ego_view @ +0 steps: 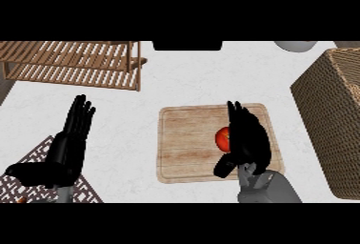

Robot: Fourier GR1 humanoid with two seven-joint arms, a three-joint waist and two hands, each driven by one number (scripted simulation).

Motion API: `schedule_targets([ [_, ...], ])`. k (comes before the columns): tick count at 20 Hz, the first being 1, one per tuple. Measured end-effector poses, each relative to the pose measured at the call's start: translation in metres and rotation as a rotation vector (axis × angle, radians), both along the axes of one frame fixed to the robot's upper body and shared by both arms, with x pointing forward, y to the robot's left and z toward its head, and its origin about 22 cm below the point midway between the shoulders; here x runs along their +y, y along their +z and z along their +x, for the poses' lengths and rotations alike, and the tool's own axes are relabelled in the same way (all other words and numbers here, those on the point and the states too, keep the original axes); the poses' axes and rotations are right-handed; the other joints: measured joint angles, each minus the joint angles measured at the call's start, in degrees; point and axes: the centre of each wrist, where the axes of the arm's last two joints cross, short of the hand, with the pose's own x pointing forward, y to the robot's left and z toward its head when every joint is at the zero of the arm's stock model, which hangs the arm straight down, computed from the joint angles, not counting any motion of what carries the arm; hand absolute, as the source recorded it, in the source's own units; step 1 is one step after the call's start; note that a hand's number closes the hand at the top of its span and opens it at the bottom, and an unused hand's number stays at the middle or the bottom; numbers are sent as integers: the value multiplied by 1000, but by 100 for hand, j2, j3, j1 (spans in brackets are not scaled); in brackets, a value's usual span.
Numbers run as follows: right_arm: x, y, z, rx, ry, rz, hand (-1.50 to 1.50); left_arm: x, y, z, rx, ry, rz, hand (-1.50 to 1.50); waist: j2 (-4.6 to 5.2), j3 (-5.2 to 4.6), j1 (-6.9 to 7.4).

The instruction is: Pick the tomato from the cutting board and place it in the basket

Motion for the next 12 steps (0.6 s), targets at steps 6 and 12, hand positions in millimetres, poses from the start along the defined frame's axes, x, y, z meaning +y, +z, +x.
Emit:
schedule_targets([
  [6,1,-12,8,28,-7,3,-150,-2,4,4,-1,-1,4,0,3,1,3],
  [12,5,-21,13,43,-9,3,-150,1,2,6,-4,-3,6,0,2,0,5],
])
